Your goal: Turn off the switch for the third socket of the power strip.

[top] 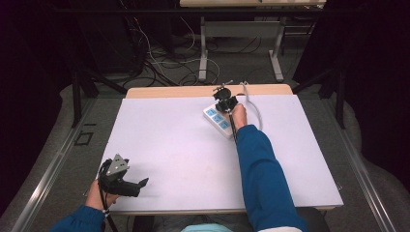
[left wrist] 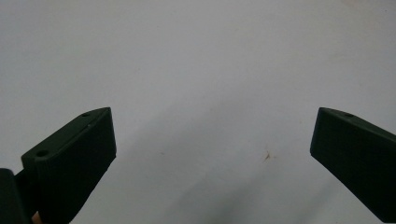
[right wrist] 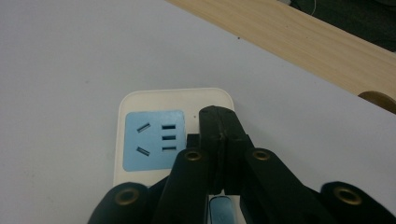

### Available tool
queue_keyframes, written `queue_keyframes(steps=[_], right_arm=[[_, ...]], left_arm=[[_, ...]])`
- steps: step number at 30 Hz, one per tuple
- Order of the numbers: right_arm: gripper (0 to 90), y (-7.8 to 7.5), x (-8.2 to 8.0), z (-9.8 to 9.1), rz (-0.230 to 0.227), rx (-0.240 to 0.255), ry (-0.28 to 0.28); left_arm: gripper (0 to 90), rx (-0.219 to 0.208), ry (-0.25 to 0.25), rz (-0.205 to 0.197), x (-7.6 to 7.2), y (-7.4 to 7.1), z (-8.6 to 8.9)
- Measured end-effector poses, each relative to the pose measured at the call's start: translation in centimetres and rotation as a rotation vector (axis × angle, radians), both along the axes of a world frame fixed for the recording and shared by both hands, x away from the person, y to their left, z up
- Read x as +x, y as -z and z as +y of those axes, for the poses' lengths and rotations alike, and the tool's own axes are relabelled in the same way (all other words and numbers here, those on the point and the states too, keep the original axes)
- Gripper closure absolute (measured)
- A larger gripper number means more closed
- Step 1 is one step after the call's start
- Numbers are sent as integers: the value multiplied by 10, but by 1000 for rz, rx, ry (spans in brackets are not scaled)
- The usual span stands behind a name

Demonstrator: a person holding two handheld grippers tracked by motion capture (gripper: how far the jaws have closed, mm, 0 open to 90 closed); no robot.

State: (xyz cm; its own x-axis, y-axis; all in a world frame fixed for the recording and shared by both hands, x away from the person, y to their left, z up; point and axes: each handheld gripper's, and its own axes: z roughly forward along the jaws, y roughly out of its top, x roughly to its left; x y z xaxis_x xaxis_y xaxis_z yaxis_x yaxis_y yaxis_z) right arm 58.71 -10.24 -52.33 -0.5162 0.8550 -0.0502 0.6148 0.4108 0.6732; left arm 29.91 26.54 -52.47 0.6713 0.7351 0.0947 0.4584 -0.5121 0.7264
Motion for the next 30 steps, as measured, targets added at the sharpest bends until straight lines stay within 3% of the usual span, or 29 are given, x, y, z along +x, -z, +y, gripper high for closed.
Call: queue_keyframes(steps=[6,10,13,15,17,19,22,23,30], right_arm=[[900,-2,-3,2,-11,13,-4],[828,-10,-8,3,-32,33,-24],[722,-17,-11,1,-38,74,-47],[595,-22,-15,-1,-50,94,-53],[512,-26,-19,-3,-34,114,-65],[353,-29,-23,-6,-44,127,-88],[213,-33,-30,-11,-37,151,-114],[180,-35,-32,-12,-23,152,-120],[76,-42,-47,-18,-35,183,-151]], left_arm=[[4,0,3,2,0,0,0],[4,1,-1,-1,0,0,1],[4,1,1,-1,0,0,1],[4,-2,3,-3,0,0,1],[4,-2,-2,-8,0,0,1],[4,0,2,-4,0,0,0],[4,1,-3,-4,0,0,0],[4,-1,-2,-6,0,0,1],[4,3,-2,-4,-1,-1,1]])
